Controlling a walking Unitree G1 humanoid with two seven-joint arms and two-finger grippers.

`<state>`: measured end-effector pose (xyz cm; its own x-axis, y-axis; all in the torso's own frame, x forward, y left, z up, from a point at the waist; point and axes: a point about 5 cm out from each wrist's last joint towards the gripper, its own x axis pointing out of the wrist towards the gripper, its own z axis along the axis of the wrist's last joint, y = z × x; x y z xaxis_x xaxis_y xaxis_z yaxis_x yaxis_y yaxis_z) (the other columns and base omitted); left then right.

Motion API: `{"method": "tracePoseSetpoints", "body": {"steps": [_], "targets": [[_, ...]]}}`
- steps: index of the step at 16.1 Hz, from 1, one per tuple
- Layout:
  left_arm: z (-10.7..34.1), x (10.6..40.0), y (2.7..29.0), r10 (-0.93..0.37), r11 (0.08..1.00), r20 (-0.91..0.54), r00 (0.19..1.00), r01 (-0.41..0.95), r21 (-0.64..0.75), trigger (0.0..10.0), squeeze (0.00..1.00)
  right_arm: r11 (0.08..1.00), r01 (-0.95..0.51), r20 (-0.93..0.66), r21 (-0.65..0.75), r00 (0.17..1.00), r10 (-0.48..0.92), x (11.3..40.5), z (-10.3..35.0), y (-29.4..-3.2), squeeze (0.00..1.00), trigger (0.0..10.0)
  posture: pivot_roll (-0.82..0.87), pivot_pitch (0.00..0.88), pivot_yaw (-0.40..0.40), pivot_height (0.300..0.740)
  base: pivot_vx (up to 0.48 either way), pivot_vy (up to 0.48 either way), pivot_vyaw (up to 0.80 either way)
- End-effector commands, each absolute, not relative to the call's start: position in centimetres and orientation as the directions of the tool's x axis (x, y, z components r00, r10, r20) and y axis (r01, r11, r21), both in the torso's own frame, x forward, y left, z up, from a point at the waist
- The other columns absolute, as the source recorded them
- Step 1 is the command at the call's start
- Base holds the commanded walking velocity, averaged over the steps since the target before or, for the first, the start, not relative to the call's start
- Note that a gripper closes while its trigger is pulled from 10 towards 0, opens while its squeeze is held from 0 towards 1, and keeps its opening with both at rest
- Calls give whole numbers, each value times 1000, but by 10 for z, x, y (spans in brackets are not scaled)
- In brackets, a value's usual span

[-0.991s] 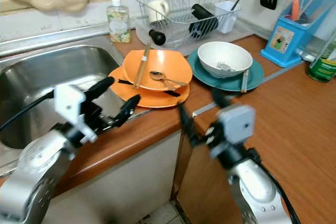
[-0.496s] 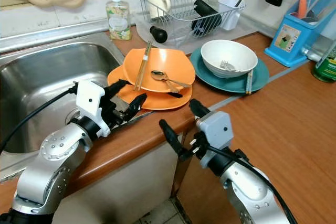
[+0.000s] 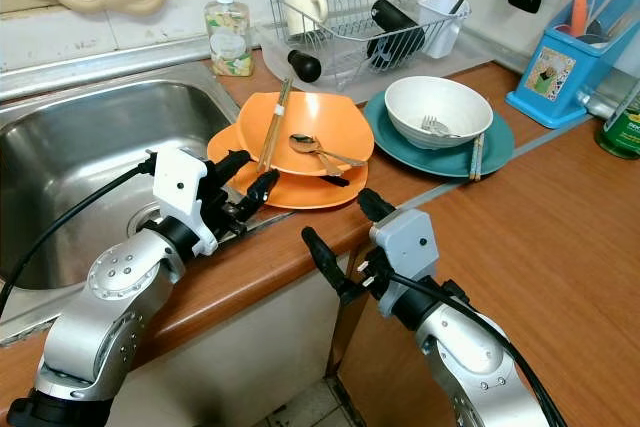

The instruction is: Kitchen organization

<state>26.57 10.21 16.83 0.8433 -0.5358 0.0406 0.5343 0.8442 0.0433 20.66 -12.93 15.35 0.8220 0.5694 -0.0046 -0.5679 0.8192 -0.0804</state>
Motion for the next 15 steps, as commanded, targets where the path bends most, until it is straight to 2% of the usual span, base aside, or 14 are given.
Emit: {"method": "tracePoseSetpoints", "body": {"steps": [1,15], "targets": [[170,264,100,-549,836,47,834,547,46,0,0,822,-563,-25,-82,826,563,207,151,-130,0,10000,-18,0,-1,740,0,0,0],[172,270,117,-446,894,68,893,440,88,0,0,814,-573,-29,-95,819,573,207,152,-127,0,10000,-16,0,-1,740,0,0,0]]}}
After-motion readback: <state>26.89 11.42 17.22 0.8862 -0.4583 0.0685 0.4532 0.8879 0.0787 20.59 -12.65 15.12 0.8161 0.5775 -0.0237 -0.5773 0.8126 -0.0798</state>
